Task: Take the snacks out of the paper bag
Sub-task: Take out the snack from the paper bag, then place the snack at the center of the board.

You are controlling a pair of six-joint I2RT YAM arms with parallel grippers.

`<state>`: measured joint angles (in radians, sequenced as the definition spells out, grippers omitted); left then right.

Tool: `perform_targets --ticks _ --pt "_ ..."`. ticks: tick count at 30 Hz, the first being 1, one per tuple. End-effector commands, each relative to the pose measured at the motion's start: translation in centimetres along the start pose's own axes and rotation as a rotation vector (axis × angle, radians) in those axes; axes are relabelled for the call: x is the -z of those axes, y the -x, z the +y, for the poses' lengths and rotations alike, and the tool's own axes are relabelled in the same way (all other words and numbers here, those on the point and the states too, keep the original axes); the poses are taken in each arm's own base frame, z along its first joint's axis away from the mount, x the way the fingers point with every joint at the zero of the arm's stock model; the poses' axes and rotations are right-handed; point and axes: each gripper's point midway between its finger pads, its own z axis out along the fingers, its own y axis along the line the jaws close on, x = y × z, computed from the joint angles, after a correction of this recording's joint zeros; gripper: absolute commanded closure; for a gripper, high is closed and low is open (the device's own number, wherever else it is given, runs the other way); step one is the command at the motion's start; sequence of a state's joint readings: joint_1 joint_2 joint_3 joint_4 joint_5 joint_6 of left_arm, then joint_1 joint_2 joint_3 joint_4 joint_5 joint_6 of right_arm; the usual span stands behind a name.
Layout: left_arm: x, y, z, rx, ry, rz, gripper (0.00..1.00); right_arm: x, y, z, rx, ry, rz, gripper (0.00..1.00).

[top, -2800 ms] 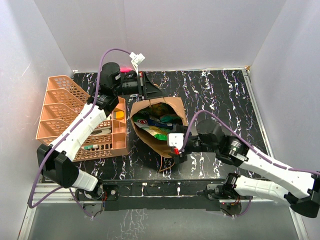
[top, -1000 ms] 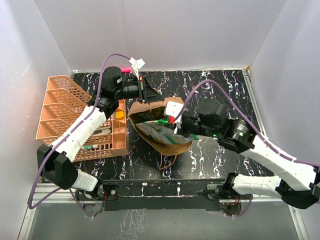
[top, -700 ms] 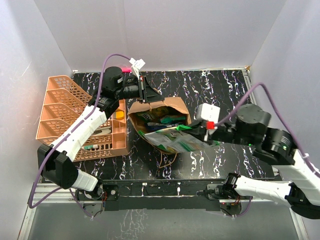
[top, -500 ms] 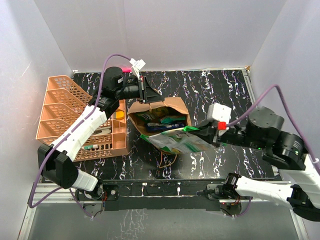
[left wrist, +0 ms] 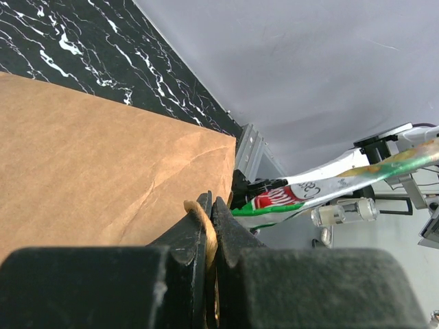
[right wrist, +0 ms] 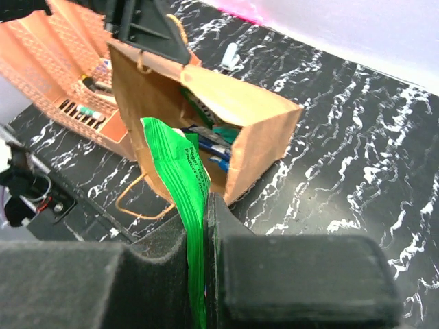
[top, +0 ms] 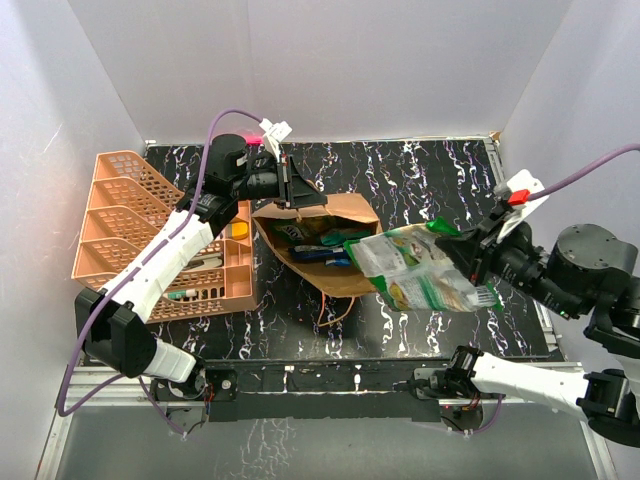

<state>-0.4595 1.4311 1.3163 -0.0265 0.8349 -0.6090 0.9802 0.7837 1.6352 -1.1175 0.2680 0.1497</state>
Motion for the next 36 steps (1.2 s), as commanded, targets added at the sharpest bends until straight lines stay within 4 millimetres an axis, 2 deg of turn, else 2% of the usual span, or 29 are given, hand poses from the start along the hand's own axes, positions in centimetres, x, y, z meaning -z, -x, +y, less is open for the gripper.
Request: perform_targets --ticks 1,6,13,17,21,24,26,29,33,36 --pt "0.7 1.5 -1.2 -0.065 -0.001 -0.033 1.00 2.4 2.9 -2.8 -0.113 -0.147 -0.112 0.93" --pt "0.8 1.6 -1.5 -0.066 -0.005 -0.033 1.00 4.1 2.0 -6.1 -0.138 -0.304 -0.154 0.93" --pt "0.8 1.9 -1.7 -0.071 -0.010 -0.037 1.00 3.8 0.1 -8.3 -0.149 -0.462 -0.118 0.93" --pt "0.7 1.9 -1.7 -0.074 -0.014 -0.032 1.00 2.5 -1.6 -9.0 -0.131 -0.541 -0.064 0.93" --pt "0.8 1.8 -1.6 -0.086 -0.006 -0.029 1.00 0.1 -4.0 -8.9 -0.130 -0.579 -0.018 0.93" --pt "0.8 1.7 -1.3 -0.089 0.013 -0.028 1.00 -0.4 -4.2 -8.9 -0.147 -0.577 -0.044 0.93" --pt "0.9 1.7 -1.0 -0.086 0.023 -0.027 1.00 0.0 -3.7 -9.0 -0.151 -0.566 -0.081 0.93" --pt "0.9 1.5 -1.0 -0.088 0.022 -0.015 1.00 1.9 -2.7 -9.4 -0.153 -0.545 -0.129 0.93" --pt "1.1 1.4 -1.3 -0.093 0.022 -0.012 1.00 4.3 -2.3 -9.5 -0.214 -0.503 -0.176 0.93" --pt "1.3 1.1 -1.4 -0.093 0.021 -0.017 1.00 4.7 -2.3 -9.1 -0.242 -0.474 -0.173 0.93"
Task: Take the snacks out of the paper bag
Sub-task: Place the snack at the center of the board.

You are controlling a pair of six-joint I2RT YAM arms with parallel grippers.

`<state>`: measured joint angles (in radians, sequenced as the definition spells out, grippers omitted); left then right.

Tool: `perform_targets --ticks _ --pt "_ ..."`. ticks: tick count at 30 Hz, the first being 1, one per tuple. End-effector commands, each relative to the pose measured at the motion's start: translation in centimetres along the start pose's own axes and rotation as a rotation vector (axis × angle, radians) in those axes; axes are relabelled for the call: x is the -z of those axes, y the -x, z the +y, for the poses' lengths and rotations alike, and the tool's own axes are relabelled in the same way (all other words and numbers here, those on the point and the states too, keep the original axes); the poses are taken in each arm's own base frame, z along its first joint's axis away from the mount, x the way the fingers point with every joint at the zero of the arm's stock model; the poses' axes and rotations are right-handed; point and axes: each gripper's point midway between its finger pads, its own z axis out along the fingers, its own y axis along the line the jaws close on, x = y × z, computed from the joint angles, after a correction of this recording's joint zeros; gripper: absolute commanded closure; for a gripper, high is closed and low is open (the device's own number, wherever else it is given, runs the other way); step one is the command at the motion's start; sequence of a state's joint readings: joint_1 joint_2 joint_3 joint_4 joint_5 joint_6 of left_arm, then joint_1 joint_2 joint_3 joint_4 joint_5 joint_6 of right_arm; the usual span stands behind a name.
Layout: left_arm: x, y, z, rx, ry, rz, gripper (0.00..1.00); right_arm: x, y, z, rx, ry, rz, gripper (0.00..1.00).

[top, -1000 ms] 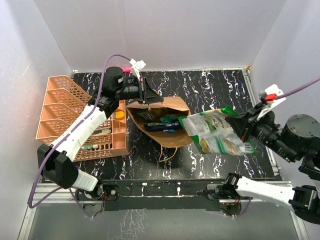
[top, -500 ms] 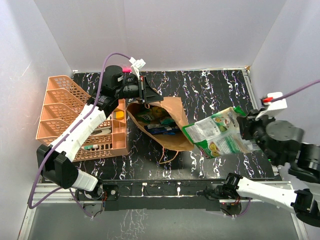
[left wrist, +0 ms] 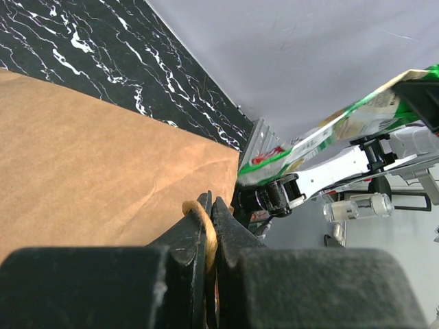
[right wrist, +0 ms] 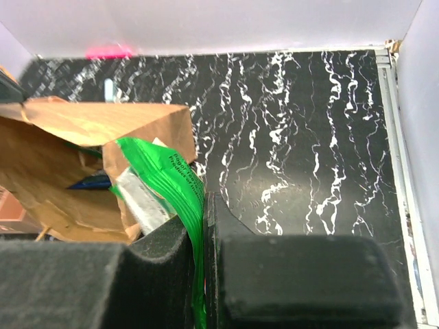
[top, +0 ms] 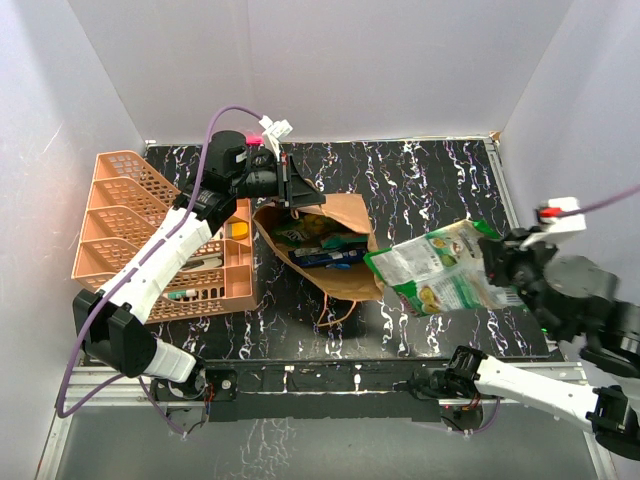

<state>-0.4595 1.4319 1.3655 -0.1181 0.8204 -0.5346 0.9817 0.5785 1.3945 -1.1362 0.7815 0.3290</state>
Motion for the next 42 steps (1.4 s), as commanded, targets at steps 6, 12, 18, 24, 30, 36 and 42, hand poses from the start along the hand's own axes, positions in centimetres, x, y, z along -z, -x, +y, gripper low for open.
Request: perform_targets --ticks 6,12,18,24,30,36,42 --pt "0.7 0.6 -1.0 -0.028 -0.031 -0.073 1.00 0.8 3.1 -1.2 -0.129 -0.055 -0.091 0.93" --pt "1.7 1.4 -2.0 -0.079 -0.029 -0.148 1.00 -4.4 0.1 1.3 -0.009 -0.222 -0.015 0.93" --pt "2.5 2.5 -2.8 -0.127 -0.043 -0.250 1.00 -10.9 -0.1 4.4 0.131 -0.417 -0.044 0.93" --pt "2.7 3.7 -3.6 -0.208 -0.041 -0.259 1.00 -21.7 0.8 2.9 -0.012 -0.378 0.008 0.93" --pt "1.9 0.1 -4.1 -0.214 -0.153 -0.202 1.00 -29.9 3.9 3.8 -0.148 -0.301 -0.052 0.93" --pt "1.2 -2.4 -5.1 -0.287 -0.196 -0.132 1.00 -36.6 7.7 3.2 -0.519 -0.252 -0.183 0.93" --pt "0.5 -3.9 -4.9 -0.382 -0.150 -0.101 1.00 -40.1 6.2 -0.6 -0.771 -0.296 -0.258 0.93"
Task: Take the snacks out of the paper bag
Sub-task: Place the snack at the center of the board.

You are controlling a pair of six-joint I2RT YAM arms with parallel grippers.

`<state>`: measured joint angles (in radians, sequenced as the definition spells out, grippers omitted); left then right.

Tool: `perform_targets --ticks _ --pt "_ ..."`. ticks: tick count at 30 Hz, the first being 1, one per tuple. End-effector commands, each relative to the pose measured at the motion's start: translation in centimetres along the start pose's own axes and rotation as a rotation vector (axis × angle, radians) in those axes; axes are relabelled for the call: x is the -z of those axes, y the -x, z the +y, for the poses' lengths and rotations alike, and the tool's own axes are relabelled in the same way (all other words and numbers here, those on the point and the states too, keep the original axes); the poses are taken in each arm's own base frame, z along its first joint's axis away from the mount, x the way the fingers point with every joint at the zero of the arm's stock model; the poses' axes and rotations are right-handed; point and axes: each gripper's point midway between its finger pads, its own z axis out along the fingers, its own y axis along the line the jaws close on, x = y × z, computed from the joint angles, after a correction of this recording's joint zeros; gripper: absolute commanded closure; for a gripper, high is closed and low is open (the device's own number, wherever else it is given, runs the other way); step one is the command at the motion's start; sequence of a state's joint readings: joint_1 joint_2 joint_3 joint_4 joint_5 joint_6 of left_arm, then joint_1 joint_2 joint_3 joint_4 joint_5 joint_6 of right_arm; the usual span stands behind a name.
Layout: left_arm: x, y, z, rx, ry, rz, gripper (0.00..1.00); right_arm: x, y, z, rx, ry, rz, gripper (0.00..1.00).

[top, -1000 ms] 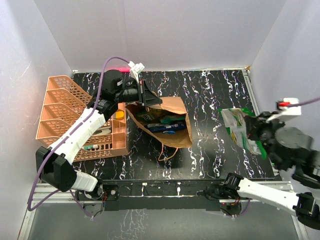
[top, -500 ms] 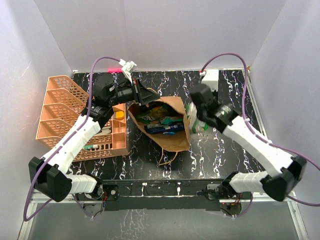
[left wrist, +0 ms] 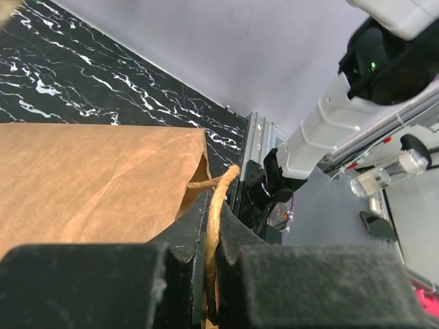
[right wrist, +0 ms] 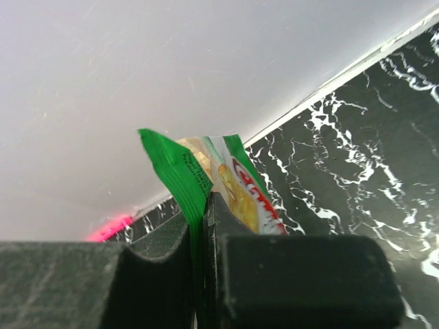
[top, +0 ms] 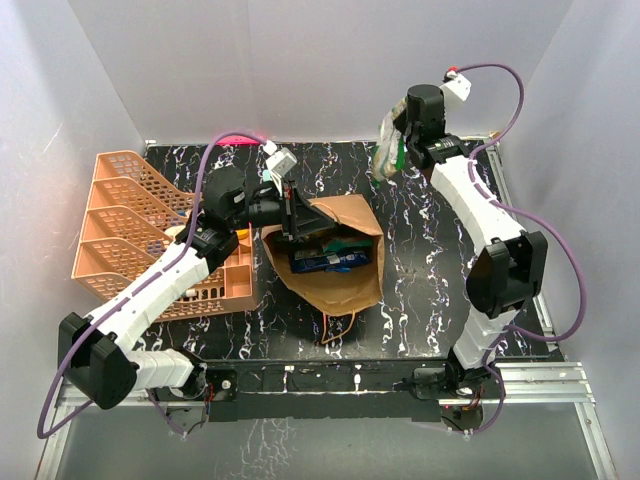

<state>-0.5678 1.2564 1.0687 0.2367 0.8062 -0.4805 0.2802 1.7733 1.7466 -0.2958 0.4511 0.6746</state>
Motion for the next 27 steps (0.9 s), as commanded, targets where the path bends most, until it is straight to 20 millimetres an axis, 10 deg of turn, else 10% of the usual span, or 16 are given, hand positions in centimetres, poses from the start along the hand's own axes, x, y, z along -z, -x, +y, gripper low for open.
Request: perform_targets --ticks 1,9,14,22,24,27 --pt "0.4 0.2 -1.2 -0.155 0.004 -0.005 1.00 -1.6 3.4 0.1 -0.323 0.058 -0.109 0.93" --pt "0.8 0.3 -1.8 -0.203 -0.005 -0.036 1.00 2.2 -6.8 -18.4 -0.409 -0.247 0.010 0.93" --pt "0.8 0.1 -2.2 -0.197 -0.039 -0.051 1.00 6.8 -9.2 -25.4 -0.360 -0.336 -0.001 0.92" --pt "1.1 0.3 -2.1 -0.220 -0.018 -0.065 1.00 15.5 -8.7 -28.6 -0.186 -0.361 0.037 0.21" --pt "1.1 0.3 -1.9 -0.224 -0.006 -0.072 1.00 17.9 -7.6 -27.7 -0.175 -0.315 0.022 0.03" --pt "1.0 0.2 -1.6 -0.216 0.002 -0.071 1.00 21.1 -5.8 -23.8 -0.152 -0.107 0.016 0.02"
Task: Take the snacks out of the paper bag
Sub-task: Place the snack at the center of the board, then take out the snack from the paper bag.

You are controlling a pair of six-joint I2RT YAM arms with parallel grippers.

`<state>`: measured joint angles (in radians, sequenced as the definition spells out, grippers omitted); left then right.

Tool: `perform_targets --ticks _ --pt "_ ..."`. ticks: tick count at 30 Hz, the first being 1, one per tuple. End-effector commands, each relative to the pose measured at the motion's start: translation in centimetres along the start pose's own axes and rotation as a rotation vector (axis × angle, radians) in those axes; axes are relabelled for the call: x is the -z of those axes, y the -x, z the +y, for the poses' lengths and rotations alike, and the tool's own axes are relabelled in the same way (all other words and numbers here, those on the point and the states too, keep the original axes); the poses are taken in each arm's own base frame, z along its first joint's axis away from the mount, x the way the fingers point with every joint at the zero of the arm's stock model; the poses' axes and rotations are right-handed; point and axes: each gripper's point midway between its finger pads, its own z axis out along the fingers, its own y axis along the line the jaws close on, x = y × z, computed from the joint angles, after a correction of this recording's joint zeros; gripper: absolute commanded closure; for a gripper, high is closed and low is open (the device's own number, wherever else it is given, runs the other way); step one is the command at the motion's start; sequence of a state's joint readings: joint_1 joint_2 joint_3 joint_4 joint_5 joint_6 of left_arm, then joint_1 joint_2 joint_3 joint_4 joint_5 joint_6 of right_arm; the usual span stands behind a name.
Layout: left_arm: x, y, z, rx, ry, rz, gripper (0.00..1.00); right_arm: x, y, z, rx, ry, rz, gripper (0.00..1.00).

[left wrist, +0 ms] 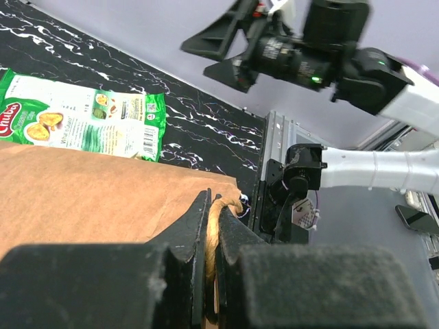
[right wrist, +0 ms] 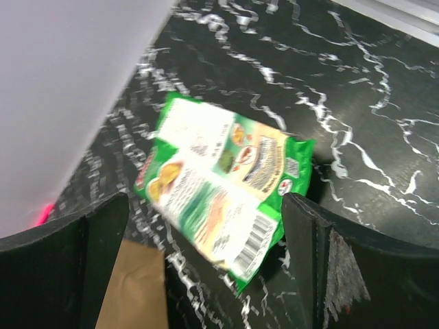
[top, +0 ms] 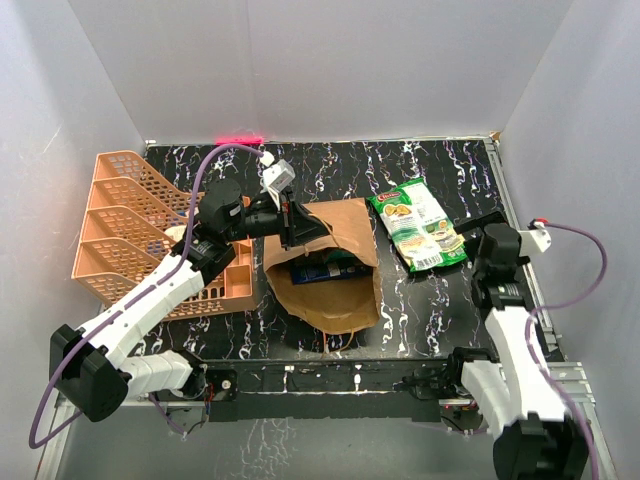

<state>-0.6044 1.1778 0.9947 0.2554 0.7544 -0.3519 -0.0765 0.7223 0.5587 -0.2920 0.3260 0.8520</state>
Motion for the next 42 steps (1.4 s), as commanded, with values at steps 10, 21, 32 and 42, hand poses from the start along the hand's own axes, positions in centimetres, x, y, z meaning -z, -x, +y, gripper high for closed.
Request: perform_targets --ticks 10,21,32,42 --pt "-0.1 0.7 0.2 -0.053 0.025 -0.025 1.00 14.1 -2.6 9.7 0.426 0.750 0.362 0.02" --pt "-0.2 0.1 1.8 -0.049 0.092 0.004 1.00 22.9 -4.5 13.2 0.690 1.158 0.511 0.02" --pt "-0.3 -0.3 2.4 -0.048 0.114 0.018 1.00 27.8 -7.0 15.4 0.893 1.476 0.619 0.03" --pt "-0.3 -0.5 2.8 -0.049 0.129 0.028 1.00 26.3 -10.8 18.7 1.049 1.494 0.589 0.05"
